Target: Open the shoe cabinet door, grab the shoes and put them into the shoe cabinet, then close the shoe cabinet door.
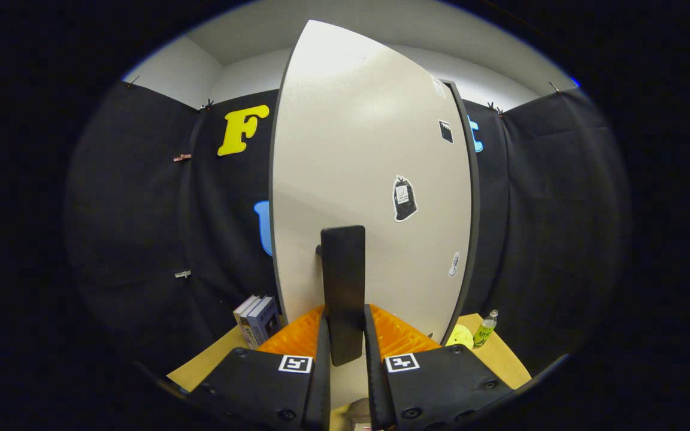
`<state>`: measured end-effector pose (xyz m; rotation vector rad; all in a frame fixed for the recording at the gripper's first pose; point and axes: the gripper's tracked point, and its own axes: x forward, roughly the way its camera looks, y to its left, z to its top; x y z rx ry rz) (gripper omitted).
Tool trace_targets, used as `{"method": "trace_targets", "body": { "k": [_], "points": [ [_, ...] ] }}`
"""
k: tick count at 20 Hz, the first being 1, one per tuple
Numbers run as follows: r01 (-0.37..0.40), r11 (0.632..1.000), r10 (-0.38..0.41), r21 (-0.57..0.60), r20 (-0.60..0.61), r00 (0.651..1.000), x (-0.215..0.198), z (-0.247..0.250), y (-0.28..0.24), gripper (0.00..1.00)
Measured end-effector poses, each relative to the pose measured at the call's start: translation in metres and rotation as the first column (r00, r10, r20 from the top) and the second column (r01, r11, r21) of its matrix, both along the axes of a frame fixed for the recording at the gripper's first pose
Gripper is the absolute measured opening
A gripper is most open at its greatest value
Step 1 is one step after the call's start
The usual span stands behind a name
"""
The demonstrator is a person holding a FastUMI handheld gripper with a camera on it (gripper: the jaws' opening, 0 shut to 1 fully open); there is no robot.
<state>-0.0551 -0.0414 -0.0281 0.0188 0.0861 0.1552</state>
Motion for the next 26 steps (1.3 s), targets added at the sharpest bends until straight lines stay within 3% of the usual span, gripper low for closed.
{"method": "trace_targets", "body": {
  "k": [9,15,21,26],
  "points": [
    [-0.031,0.999,0.030,-0.021,-0.006,1.000,-0.046,0.008,-0.070,0.29],
    [0.031,0.999,-0.031,0.009,-0.009,0.999,-0.075,0.012,-0.132,0.29],
    [0.159,0.987,-0.155,-0.039,0.086,0.984,-0.124,0.040,-0.189,0.29],
    [0.159,0.984,-0.148,-0.083,0.122,0.981,-0.147,0.037,-0.186,0.28]
  ]
}}
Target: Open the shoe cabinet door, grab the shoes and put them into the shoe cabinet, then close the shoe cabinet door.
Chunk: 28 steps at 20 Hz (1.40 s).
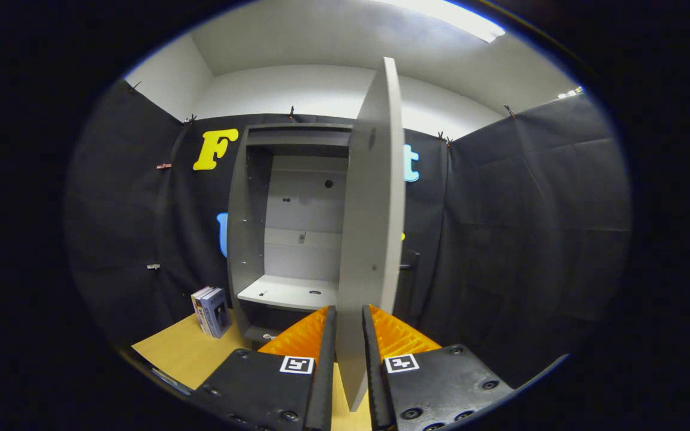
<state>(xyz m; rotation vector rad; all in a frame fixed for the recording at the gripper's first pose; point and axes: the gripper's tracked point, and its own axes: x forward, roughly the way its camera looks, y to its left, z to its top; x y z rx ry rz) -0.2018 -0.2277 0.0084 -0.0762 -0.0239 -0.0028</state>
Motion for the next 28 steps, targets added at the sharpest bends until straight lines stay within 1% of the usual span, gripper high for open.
{"method": "trace_targets", "body": {
  "k": [4,9,11,14,17,20,22,24,28],
  "points": [
    [-0.057,0.997,0.059,0.051,-0.029,0.998,0.008,-0.022,0.031,0.28],
    [-0.141,0.986,0.145,0.090,-0.041,0.989,0.020,-0.064,0.090,0.28],
    [-0.161,0.981,0.170,0.108,-0.072,0.983,0.030,-0.095,0.112,0.28],
    [-0.171,0.978,0.188,0.122,-0.145,0.971,0.042,-0.152,0.140,0.29],
    [-0.132,0.984,0.161,0.123,-0.262,0.951,0.056,-0.226,0.159,0.28],
    [-0.097,0.990,0.130,0.104,-0.392,0.911,0.059,-0.301,0.170,0.29],
    [-0.064,0.991,0.112,0.120,-0.457,0.882,0.061,-0.345,0.170,0.29],
    [-0.033,0.990,0.099,0.136,-0.512,0.853,0.064,-0.383,0.172,0.29],
    [0.004,0.995,0.057,0.100,-0.601,0.797,0.080,-0.444,0.172,0.29]
  ]
}}
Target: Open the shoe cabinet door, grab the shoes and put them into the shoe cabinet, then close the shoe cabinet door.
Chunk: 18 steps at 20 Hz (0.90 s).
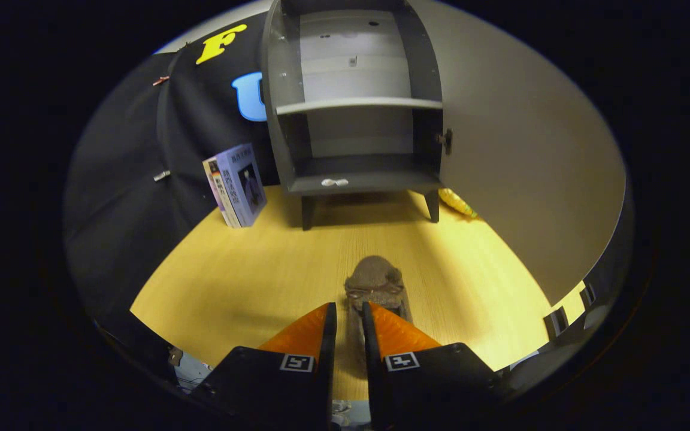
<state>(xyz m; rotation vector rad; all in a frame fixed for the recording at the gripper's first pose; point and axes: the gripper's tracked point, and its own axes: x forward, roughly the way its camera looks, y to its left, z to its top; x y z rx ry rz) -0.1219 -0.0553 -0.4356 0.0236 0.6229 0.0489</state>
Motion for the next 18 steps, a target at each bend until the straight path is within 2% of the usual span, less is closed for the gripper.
{"method": "trace_targets", "body": {
  "k": [4,8,18],
  "points": [
    [-0.003,1.000,0.001,-0.018,-0.104,0.995,0.006,-0.047,0.001,0.29],
    [-0.014,0.999,0.008,-0.043,-0.152,0.988,0.015,-0.071,0.002,0.29],
    [0.023,0.999,-0.029,-0.044,-0.139,0.990,0.065,-0.093,0.002,0.29]
  ]
}}
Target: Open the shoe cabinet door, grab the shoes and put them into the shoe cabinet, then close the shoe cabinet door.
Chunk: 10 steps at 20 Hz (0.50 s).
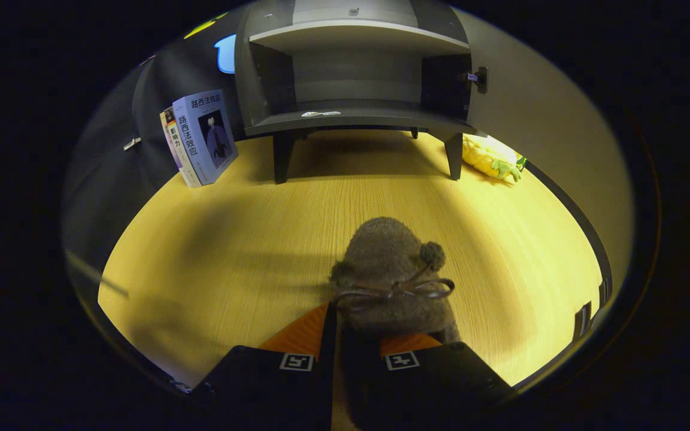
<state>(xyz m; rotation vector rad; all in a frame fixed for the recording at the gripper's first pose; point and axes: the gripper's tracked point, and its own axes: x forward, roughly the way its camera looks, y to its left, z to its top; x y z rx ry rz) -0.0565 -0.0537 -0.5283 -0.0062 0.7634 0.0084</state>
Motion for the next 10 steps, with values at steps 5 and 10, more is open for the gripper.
{"method": "trace_targets", "body": {
  "k": [5,10],
  "points": [
    [0.019,1.000,-0.019,-0.016,0.008,1.000,0.004,-0.002,-0.005,0.06],
    [0.013,1.000,-0.013,-0.024,-0.005,1.000,0.001,0.004,-0.004,0.05]
  ]
}}
